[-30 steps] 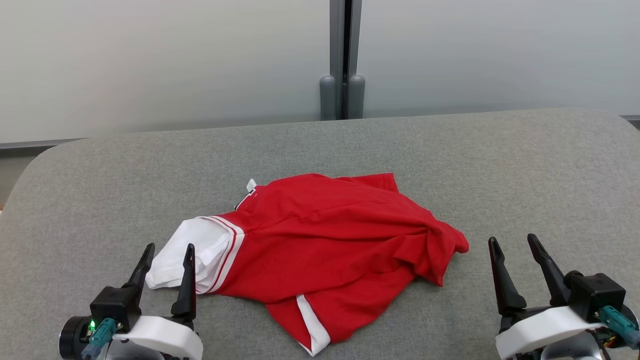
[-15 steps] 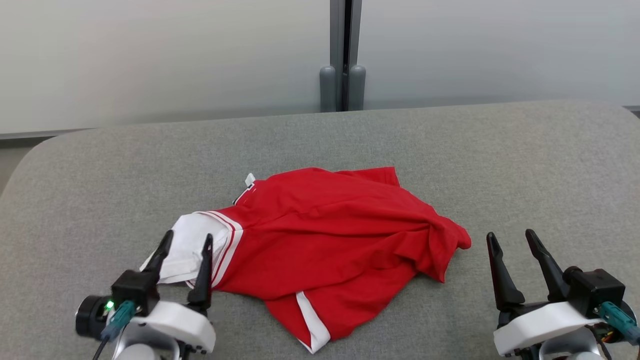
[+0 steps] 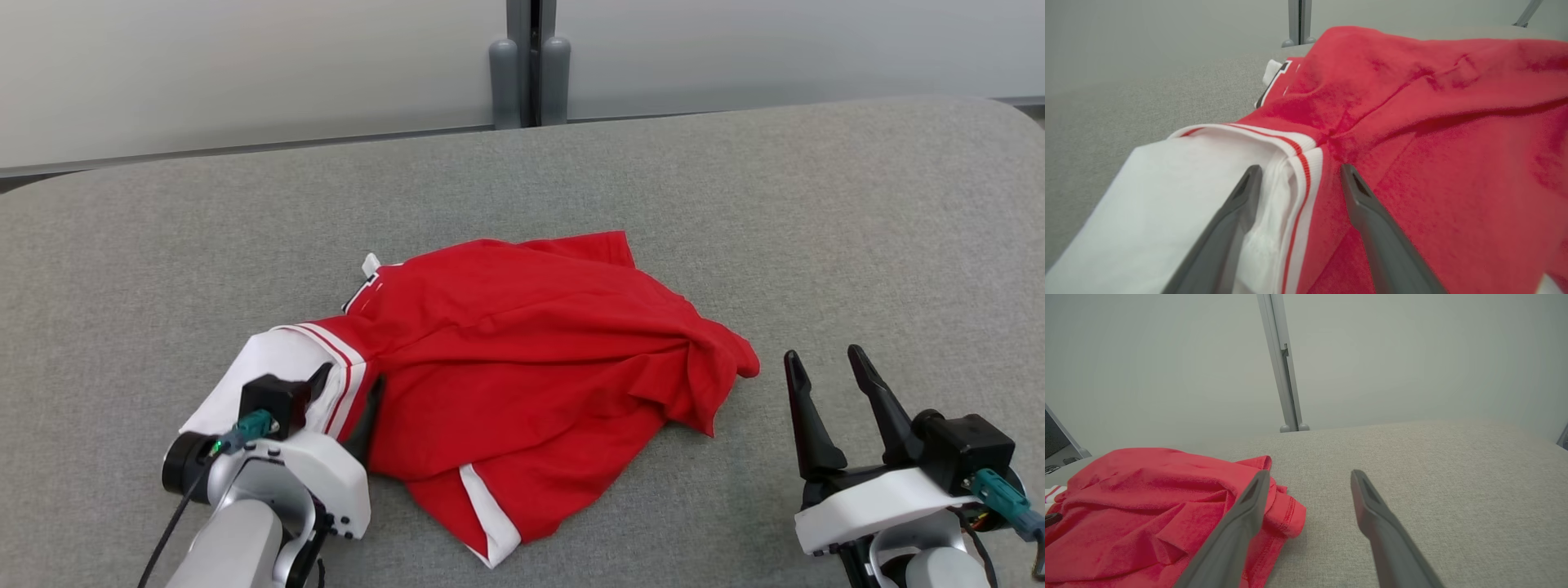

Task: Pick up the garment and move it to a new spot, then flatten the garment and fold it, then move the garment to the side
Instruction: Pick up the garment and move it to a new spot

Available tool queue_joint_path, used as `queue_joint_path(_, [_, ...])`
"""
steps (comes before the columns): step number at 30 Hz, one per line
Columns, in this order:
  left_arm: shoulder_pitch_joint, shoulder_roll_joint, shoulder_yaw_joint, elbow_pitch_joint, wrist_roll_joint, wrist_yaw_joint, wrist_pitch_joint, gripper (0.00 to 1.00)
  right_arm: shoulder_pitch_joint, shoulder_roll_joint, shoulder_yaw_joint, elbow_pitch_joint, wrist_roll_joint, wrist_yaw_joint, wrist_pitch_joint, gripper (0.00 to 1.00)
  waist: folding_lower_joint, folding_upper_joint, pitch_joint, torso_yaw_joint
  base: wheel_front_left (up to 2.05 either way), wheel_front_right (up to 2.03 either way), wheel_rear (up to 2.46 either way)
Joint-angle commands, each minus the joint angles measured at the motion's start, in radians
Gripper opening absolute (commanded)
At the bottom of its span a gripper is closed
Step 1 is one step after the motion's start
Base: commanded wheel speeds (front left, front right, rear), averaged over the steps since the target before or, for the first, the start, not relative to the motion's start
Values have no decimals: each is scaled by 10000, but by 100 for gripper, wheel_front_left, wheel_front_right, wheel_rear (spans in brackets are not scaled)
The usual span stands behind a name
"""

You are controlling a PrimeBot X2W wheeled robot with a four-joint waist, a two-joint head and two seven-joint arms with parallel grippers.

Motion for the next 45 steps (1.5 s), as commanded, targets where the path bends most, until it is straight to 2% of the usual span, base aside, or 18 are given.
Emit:
queue_joint_path(1, [-302, 32, 46, 58, -80, -65, -178, 0, -89, -5, -71, 61, 19, 1, -95, 100, 0, 0, 92, -77, 0, 0, 0])
queue_joint_path(7, [-571, 81, 36, -578, -9, -92, -861, 0, -146, 24, -197, 121, 31, 1, -187, 100, 0, 0, 156, -9, 0, 0, 0])
queue_joint_path(12, [-717, 151, 107, -2044, 63, 48, -1259, 0, -147, 48, -322, 89, -35, 1, -220, 100, 0, 0, 109, 269, 0, 0, 0])
queue_joint_path(17, [-614, 247, 282, -3807, 62, 386, -1194, 0, 4, 64, -351, 23, 10, 1, -182, 100, 0, 0, -64, 820, 0, 0, 0])
queue_joint_path(18, [-614, 247, 282, -3807, 62, 386, -1194, 0, 4, 64, -351, 23, 10, 1, -182, 100, 0, 0, -64, 820, 0, 0, 0])
queue_joint_path(25, [-1090, 474, 624, -6334, 194, 798, -975, 0, 179, 73, -517, -200, 33, 1, -35, 100, 0, 0, -207, 2162, 0, 0, 0])
queue_joint_path(30, [-1975, 894, 1009, -7363, 410, 944, -604, 0, 312, 89, -789, -368, 1, 1, 71, 100, 0, 0, -232, 3205, 0, 0, 0])
queue_joint_path(33, [-2504, 1160, 1257, -7414, 290, 851, -283, 0, 320, 95, -894, -512, -40, 1, 143, 100, 0, 0, -161, 3705, 0, 0, 0])
queue_joint_path(36, [-3177, 1347, 1511, -6869, 25, 694, 16, 0, 235, 61, -908, -654, -76, 1, 268, 100, 0, 0, 1, 4092, 0, 0, 0])
queue_joint_path(40, [-4184, 1608, 1820, -5424, -282, 409, 161, 0, 20, -60, -804, -867, -113, 1, 474, 100, 0, 0, 365, 4347, 0, 0, 0])
queue_joint_path(45, [-5297, 2017, 2446, -3212, -524, 367, -172, 0, -243, -268, -650, -1136, -147, 1, 741, 100, 0, 0, 1002, 4325, 0, 0, 0])
